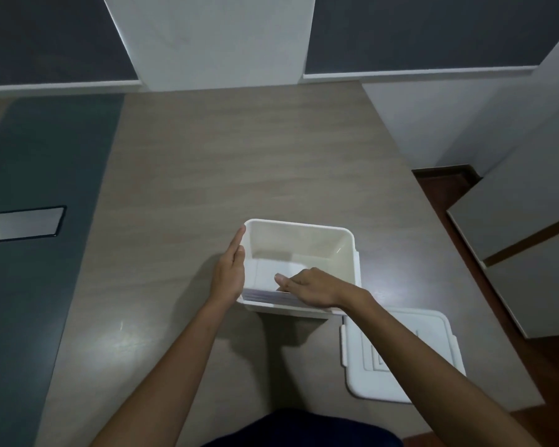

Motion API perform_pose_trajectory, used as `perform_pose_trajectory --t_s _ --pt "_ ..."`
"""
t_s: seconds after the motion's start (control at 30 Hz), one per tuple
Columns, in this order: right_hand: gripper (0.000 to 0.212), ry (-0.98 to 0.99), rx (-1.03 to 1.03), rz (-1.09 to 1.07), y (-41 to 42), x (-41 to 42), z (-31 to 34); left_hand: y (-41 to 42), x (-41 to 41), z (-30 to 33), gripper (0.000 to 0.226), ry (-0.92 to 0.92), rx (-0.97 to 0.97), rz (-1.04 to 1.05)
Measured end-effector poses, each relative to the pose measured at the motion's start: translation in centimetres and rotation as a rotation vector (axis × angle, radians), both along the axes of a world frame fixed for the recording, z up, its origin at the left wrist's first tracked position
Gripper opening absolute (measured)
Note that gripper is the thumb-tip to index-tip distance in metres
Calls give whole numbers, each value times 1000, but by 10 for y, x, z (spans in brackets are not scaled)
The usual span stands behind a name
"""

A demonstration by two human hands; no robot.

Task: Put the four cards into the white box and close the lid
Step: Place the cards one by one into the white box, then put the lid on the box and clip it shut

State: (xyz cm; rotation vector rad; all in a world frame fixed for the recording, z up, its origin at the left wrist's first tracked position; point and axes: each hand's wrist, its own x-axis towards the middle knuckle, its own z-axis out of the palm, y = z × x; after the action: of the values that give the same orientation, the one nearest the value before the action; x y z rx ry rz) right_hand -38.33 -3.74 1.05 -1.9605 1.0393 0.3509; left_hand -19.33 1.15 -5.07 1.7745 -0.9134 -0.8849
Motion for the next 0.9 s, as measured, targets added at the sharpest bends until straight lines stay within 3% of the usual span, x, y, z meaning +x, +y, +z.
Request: perform_pose_trajectory --t_s 0.3,0.4,0.5,0.6,0.7,0.8,0.9 --pt "72 -169 -199 -193 10 -43 -3 -2 3 2 45 -264 125 -32" --pt "50 -343 -321 -369 12 -74 6 -12 -2 16 43 -535 145 -19" --pt "33 -461 -472 -585 10 -113 5 -18 -38 43 48 -657 -19 -18" --pt "30 -342 -545 -776 11 -167 -24 -18 -103 59 47 -588 -161 -164" --pt "41 -88 -470 -901 23 -218 -57 -11 -170 63 43 -506 -268 -325" --pt "67 215 -408 -869 41 -256 -83 -1 -220 53 47 -475 -271 -466" --pt "79 371 -404 -772 62 -283 -102 13 -253 32 46 -446 -152 -639"
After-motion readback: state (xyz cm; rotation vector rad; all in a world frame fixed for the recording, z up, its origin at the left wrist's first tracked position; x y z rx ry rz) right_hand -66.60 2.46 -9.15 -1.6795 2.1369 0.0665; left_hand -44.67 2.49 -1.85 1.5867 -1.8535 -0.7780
